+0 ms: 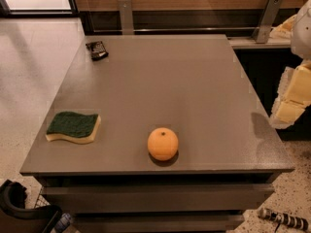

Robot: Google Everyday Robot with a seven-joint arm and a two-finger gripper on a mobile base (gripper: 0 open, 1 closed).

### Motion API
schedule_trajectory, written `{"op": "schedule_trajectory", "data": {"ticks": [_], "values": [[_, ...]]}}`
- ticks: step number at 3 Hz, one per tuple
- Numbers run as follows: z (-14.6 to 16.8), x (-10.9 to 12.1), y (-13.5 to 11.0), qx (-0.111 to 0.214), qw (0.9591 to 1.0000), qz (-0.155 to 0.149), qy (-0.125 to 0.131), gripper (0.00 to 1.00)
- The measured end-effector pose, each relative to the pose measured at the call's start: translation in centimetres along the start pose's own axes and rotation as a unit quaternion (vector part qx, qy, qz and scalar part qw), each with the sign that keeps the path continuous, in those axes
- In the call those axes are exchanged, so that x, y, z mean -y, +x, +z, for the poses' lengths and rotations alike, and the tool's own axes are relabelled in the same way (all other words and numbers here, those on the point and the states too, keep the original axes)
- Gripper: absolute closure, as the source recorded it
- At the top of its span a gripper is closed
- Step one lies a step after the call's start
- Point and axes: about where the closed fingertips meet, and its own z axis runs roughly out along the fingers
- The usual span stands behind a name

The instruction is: Move orange near rxbar chocolate

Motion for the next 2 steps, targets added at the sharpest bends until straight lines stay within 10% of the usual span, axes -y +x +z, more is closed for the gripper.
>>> {"op": "schedule_trajectory", "data": {"ticks": [2], "values": [[-0.03, -0.08, -0.25, 0.008, 0.9999, -0.006, -0.003, 0.00]]}}
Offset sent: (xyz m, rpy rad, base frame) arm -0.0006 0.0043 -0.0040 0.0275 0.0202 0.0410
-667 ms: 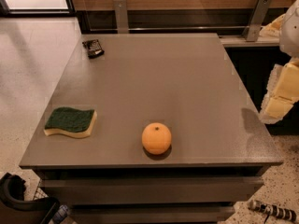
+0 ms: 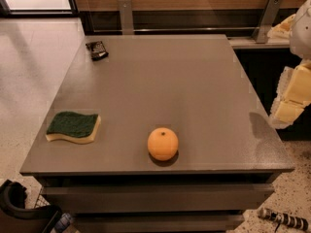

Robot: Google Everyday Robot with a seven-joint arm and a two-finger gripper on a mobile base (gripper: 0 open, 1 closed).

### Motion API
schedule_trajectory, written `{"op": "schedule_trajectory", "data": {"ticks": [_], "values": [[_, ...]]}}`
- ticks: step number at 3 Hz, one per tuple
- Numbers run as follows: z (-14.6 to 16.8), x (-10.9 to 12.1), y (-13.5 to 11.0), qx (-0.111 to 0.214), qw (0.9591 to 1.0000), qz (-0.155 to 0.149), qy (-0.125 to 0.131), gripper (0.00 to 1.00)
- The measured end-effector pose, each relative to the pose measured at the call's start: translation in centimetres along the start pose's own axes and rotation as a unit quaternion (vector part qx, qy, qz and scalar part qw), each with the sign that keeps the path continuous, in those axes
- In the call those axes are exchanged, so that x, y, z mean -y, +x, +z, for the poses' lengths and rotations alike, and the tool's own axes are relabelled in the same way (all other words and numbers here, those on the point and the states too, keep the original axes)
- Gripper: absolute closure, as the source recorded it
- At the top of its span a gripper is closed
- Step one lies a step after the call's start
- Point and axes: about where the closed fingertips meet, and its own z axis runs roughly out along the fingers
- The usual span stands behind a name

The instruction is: Move orange near rxbar chocolate

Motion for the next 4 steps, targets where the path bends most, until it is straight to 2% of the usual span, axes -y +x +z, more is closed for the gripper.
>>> {"op": "schedule_trajectory", "data": {"ticks": [1, 2, 3, 4], "values": [[0.7, -0.6, -0.7, 0.044, 0.9989, -0.006, -0.018, 0.00], [1.6, -2.2, -2.3, 0.123, 0.9917, -0.018, -0.035, 0.00], [3.7, -4.6, -4.6, 0.241, 0.9685, -0.015, -0.063, 0.00], [5.4, -6.1, -6.9, 0.306, 0.9487, 0.002, -0.079, 0.00]]}}
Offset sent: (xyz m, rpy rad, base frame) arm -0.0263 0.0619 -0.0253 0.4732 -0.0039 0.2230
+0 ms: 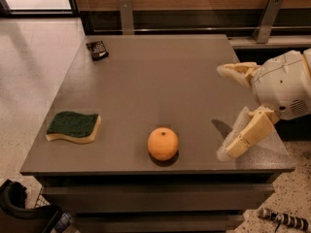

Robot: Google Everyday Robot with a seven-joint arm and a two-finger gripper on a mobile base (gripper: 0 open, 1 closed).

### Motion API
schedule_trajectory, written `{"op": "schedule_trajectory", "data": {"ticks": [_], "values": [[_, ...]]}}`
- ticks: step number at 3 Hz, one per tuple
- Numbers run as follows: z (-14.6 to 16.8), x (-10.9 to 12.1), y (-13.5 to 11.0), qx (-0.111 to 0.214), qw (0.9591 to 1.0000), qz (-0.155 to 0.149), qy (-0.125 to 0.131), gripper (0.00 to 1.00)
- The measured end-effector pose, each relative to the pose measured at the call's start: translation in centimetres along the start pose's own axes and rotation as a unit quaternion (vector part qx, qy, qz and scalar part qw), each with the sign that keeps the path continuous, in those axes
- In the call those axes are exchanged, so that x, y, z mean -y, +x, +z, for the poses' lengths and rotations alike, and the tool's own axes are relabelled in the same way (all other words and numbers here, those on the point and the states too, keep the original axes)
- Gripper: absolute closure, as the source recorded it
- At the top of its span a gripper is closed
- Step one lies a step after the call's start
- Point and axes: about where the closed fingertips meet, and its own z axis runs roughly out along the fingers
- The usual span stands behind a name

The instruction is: Move orange near rxbar chocolate

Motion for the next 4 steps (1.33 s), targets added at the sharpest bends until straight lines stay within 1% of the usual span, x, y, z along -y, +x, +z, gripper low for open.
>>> {"op": "schedule_trajectory", "data": {"ticks": [1, 2, 3, 4], "values": [[2.6, -0.8, -0.4, 0.041, 0.9990, 0.019, -0.002, 0.00], [2.8, -0.8, -0.4, 0.043, 0.9989, 0.020, -0.003, 0.00], [6.0, -1.4, 0.2, 0.071, 0.9966, 0.035, -0.022, 0.00], [9.5, -2.3, 0.6, 0.107, 0.9916, 0.050, -0.053, 0.00]]}}
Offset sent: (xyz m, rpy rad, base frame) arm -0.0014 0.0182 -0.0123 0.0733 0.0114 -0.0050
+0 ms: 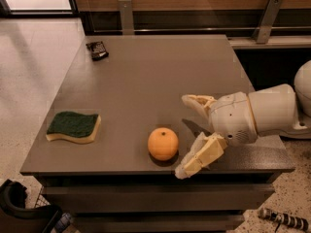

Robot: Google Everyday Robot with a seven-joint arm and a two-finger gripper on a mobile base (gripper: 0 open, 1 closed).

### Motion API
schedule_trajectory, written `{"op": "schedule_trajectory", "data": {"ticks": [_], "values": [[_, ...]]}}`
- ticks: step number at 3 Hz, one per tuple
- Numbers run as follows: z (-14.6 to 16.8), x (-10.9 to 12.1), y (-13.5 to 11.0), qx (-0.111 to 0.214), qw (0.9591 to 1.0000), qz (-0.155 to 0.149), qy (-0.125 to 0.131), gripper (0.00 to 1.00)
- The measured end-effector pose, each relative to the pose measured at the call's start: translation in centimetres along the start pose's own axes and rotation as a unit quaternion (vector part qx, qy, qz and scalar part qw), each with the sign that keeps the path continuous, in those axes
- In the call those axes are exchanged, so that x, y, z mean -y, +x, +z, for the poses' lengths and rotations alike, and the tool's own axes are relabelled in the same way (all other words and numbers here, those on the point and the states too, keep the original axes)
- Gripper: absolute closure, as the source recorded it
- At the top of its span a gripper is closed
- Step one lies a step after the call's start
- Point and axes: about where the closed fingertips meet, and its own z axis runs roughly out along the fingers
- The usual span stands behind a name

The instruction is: Move orange near rxbar chocolate

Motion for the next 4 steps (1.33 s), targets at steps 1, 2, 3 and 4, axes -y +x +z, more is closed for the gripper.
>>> {"op": "schedule_trajectory", "data": {"ticks": [1, 2, 3, 4], "values": [[2.8, -0.6, 0.8, 0.038, 0.9987, 0.014, -0.031, 0.00], [4.1, -0.9, 1.2, 0.058, 0.9971, 0.021, -0.044, 0.00], [4.9, -1.2, 1.4, 0.074, 0.9958, 0.021, -0.050, 0.13], [5.0, -1.3, 1.3, 0.073, 0.9958, 0.019, -0.052, 0.36]]}}
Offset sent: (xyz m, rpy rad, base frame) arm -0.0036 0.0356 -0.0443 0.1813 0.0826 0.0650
